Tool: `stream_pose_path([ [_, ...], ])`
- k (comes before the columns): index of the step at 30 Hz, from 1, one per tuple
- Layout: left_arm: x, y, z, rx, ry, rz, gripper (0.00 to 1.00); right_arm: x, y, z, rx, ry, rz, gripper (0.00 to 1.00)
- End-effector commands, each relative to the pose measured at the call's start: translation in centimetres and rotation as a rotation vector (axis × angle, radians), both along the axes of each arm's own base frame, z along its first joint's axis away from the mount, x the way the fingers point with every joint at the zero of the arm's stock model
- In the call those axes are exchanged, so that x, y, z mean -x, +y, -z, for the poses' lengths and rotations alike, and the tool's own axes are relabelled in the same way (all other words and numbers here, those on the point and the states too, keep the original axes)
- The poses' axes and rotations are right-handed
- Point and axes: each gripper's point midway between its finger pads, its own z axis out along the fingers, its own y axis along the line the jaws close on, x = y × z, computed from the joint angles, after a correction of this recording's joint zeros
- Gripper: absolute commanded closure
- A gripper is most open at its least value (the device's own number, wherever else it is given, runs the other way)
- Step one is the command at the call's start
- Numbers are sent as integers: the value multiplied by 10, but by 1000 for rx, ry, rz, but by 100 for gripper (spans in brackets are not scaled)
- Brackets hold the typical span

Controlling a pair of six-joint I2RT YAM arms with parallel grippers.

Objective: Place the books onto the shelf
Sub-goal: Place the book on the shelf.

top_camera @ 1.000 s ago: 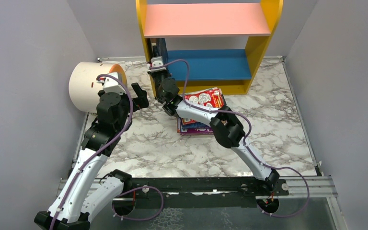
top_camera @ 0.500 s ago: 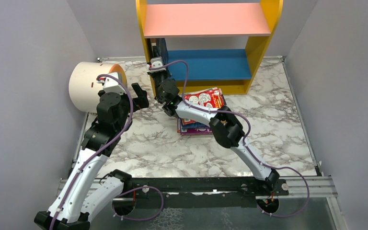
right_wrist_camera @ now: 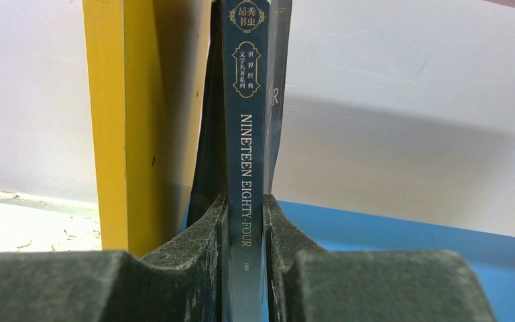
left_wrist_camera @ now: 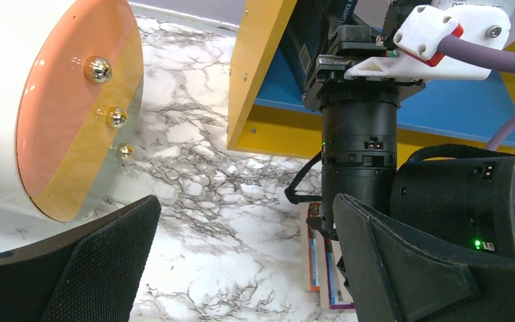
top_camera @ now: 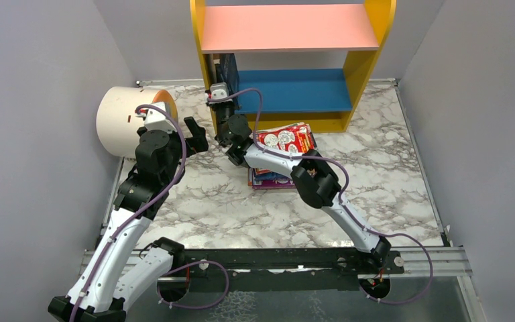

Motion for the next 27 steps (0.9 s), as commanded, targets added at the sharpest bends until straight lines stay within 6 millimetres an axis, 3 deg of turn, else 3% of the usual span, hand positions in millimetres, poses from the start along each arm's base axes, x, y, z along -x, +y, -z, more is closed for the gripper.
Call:
stream_pose_path([
  [1, 1, 6, -2, -4, -17, -21, 1, 9, -2, -19, -59, -66, -1, 99],
  [8, 0, 5, -3, -6, -18, -20, 1, 9, 5, -14, -43, -52, -31, 98],
  [21, -1, 5, -3, -4, -19, -19, 1, 15, 13, -8, -15, -47, -107, 82],
  [27, -1, 5, -3, -3, -20, -18, 1, 15, 13, -10, -15, -47, -108, 68],
])
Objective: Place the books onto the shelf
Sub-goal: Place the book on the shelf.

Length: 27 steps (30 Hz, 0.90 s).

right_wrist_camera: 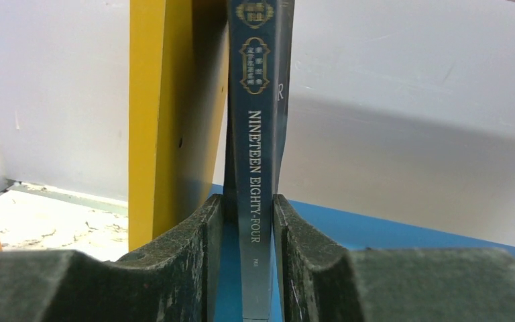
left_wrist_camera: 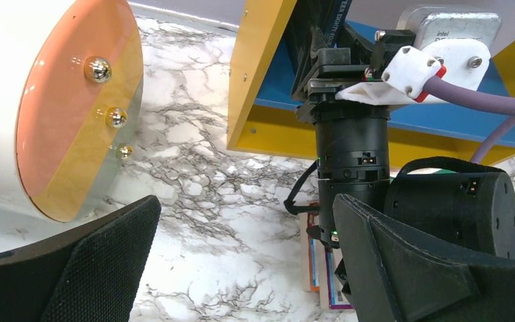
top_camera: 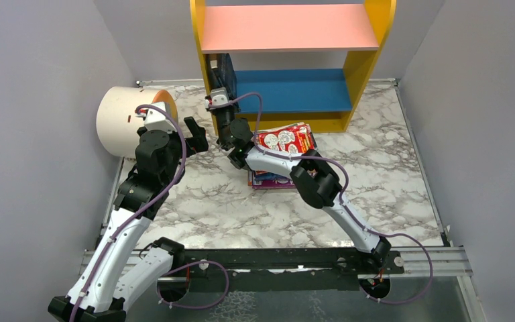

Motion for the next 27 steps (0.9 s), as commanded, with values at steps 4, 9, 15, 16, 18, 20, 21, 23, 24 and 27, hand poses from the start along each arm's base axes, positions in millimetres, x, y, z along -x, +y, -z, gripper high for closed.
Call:
stream_pose_path([
  [4, -1, 5, -4, -3, -20, -19, 1, 10, 2, -21, -25, -21, -36, 60],
  [9, 0, 5, -2, -2, -17, -18, 1, 14, 2, -22, -26, -24, -42, 56],
  [15, 1, 5, -1, -2, -15, -18, 1, 16, 1, -20, -26, -25, -38, 56],
  [16, 1, 5, -1, -1, -16, -19, 1, 16, 0, -20, -27, -24, -33, 56],
  [18, 1, 6, -1, -1, -16, -19, 1, 16, -2, -21, -30, -23, -26, 55],
  [20, 1, 6, 0, -2, -14, -20, 1, 16, -3, -20, -31, -21, -20, 55],
  [21, 2, 6, -1, -1, -15, -21, 1, 16, -4, -20, -33, -22, -17, 55],
  [23, 2, 6, 0, -2, -14, -21, 1, 16, -6, -21, -37, -23, -8, 52],
  [24, 2, 6, 0, -2, -13, -22, 1, 16, -7, -21, -40, -25, -2, 52],
  [27, 2, 6, 0, -3, -14, -21, 1, 17, -12, -23, -50, -30, 11, 47],
])
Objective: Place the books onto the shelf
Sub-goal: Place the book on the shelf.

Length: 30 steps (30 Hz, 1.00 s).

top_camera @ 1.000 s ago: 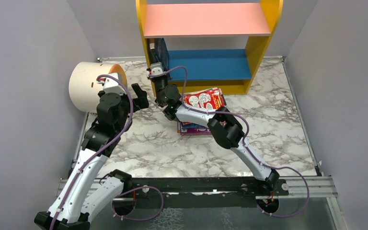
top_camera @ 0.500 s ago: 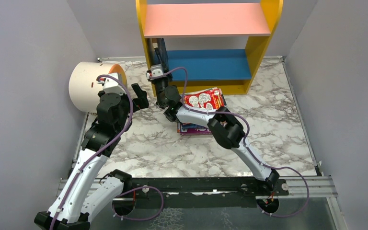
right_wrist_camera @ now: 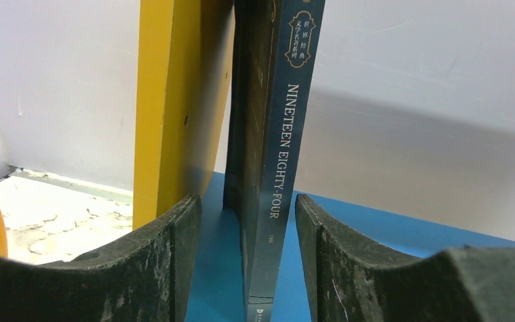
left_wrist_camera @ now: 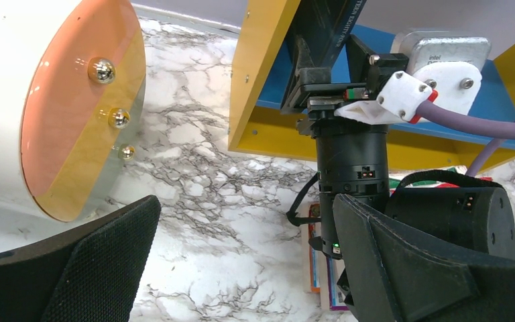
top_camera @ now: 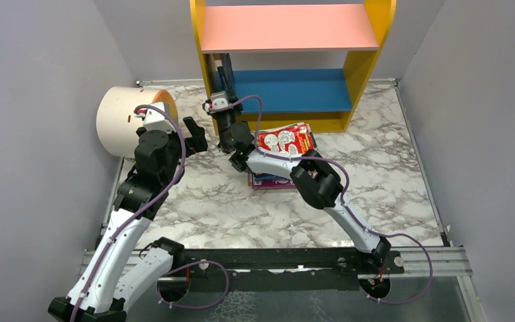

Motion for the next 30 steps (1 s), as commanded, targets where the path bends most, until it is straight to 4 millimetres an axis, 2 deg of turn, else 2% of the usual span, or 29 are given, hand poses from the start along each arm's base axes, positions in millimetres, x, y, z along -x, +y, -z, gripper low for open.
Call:
stream_pose_path([
  [1, 1, 5, 0, -3, -12, -18, 1, 11, -13, -35, -75, -46, 25, 45],
  [14, 1, 4, 1, 2, -9, -15, 1, 6, -23, -35, -85, -45, 44, 43],
  [19, 1, 4, 2, 1, -7, -18, 1, -1, -20, -32, -69, -44, 43, 55],
  [27, 0, 5, 1, -8, -8, -21, 1, -16, -23, -32, -87, -22, 47, 58],
  [30, -1, 6, 0, -9, -11, -23, 1, -21, -23, -32, -82, -16, 42, 64],
])
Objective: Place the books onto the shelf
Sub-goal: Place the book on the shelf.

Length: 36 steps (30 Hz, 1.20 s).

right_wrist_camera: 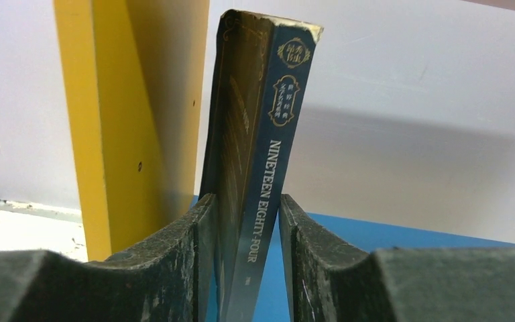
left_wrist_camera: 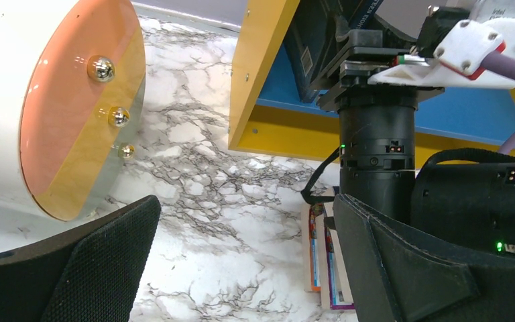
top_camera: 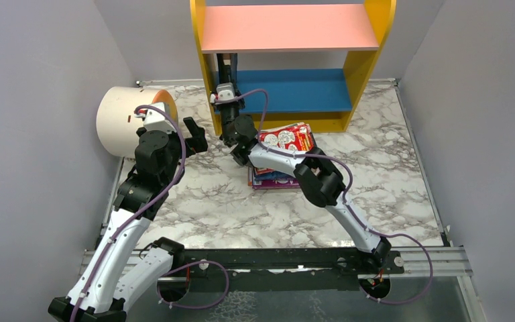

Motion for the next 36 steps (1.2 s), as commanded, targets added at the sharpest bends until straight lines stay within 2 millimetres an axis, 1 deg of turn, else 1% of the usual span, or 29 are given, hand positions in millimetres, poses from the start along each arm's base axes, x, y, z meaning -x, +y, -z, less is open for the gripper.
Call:
stream_pose_path([
  [1, -1, 5, -2, -7, -13, -22, 1, -8, 0, -10, -19, 4, -13, 66],
  [6, -2, 4, -1, -5, -12, -20, 1, -11, -1, -8, -5, 0, 3, 94],
  [7, -2, 4, -1, -5, -11, -21, 1, -11, -2, -8, -6, -3, 11, 98],
  [8, -1, 4, -1, -4, -12, -20, 1, -11, -3, -9, -6, -6, 18, 99],
  [16, -1, 5, -2, -7, -14, -21, 1, -10, -17, -20, -10, -66, 103, 99],
  [22, -1, 6, -1, -12, -14, -25, 1, -4, -36, -34, -37, -164, 215, 99],
  [24, 0, 6, -1, -10, -17, -25, 1, -2, -39, -37, -41, -193, 233, 99],
  [29, 1, 7, 0, -12, -14, -27, 1, 1, -43, -45, -47, -233, 248, 99],
  [35, 1, 7, 0, -12, -13, -27, 1, 3, -38, -51, -64, -241, 201, 99],
  [36, 1, 8, 0, -11, -12, -29, 1, 4, -37, -56, -68, -240, 185, 99],
])
